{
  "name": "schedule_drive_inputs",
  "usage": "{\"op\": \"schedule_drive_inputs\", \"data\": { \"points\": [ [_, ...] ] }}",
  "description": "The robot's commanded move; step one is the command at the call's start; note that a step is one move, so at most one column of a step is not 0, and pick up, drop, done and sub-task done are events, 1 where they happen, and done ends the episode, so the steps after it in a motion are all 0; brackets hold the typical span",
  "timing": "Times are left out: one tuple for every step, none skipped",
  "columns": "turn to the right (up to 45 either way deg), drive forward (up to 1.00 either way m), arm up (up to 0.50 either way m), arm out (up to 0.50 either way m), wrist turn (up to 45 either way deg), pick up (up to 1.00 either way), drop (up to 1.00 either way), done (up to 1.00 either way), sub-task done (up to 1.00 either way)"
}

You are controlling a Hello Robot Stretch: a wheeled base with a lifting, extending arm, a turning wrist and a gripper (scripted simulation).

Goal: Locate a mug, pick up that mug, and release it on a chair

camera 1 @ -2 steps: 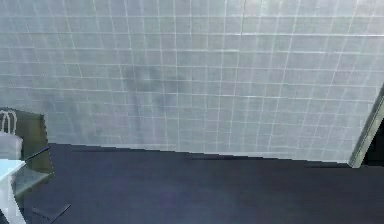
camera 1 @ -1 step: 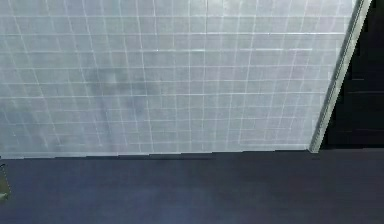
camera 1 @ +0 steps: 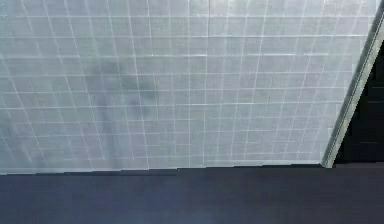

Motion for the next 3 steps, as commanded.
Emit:
{"op": "schedule_drive_inputs", "data": {
  "points": [
    [45.0,0.00,0.00,0.00,0.0,0.00,0.00,0.00,0.00],
    [15.0,0.00,0.00,0.00,0.0,0.00,0.00,0.00,0.00],
    [-45.0,0.00,0.00,0.00,0.0,0.00,0.00,0.00,0.00]
  ]
}}
